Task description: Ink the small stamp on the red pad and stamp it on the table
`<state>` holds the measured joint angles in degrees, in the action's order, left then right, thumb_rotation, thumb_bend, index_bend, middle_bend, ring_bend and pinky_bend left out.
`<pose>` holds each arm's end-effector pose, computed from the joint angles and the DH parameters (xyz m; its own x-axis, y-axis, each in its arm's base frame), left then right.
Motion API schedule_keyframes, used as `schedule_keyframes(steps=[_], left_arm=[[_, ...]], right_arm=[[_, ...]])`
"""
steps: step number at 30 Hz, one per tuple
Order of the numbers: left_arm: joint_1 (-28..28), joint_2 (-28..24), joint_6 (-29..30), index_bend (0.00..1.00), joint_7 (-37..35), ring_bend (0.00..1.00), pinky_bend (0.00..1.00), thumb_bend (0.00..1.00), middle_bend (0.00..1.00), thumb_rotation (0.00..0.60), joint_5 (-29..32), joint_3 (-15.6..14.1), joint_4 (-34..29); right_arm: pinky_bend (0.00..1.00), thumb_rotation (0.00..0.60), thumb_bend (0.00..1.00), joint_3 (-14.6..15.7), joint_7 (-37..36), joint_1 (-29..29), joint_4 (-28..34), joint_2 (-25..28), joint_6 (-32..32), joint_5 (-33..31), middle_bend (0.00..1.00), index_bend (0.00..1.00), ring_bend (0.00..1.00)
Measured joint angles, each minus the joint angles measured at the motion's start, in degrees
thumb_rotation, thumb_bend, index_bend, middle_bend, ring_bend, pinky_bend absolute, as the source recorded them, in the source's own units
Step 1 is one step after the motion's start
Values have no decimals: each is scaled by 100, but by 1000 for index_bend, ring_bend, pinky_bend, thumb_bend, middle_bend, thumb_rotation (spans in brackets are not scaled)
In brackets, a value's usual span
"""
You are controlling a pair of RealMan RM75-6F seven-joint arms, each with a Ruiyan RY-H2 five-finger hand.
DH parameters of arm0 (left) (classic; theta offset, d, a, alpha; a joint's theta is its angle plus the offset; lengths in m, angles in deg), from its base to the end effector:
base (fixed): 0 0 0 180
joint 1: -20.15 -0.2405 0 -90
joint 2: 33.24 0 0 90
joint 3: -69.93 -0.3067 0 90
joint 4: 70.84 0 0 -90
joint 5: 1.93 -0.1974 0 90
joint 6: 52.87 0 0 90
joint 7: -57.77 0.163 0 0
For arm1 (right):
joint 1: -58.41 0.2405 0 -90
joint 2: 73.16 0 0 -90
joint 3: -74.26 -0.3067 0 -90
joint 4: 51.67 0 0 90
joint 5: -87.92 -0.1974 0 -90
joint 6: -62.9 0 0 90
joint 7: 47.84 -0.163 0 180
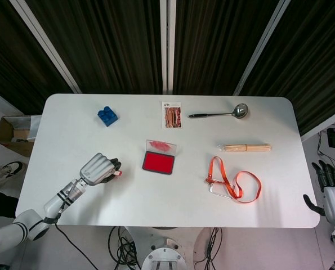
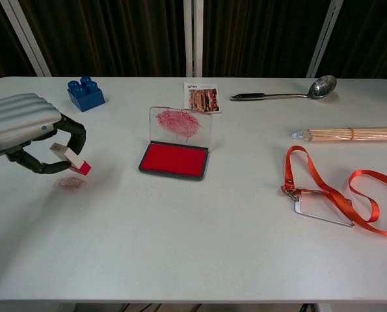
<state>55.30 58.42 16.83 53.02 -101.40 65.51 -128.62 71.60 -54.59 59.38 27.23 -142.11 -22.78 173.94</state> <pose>-0.2618 0.3467 -0.0108 0.6111 0.0780 0.7877 0.6291 -0.6518 -0.4235 -0.4016 -0.1782 0.1864 0.4243 -0.0130 0.9054 -0.9032 0.0659 0.4242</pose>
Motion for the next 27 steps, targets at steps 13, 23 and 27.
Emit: schedule_keyframes(steps=[13,23,27], left_arm=[[1306,-500,-2194,631,1482,964,1000,384,565,600,982,887,-1751],[2280,-149,-3704,632,2076,964,1000,410,576,600,2465,1466,-1663],[2496,-43,-3894,632,2116,964,1000,411,577,600,2820,1555,-1592]], right_arm=[[0,600,185,5,-64,17,-34,-35,25,1,0,0,0],[0,600,184,12,-232,-8,-203,-69,39,-35,0,0,0],[0,600,184,11,-266,-7,-244,-81,42,-35,0,0,0]])
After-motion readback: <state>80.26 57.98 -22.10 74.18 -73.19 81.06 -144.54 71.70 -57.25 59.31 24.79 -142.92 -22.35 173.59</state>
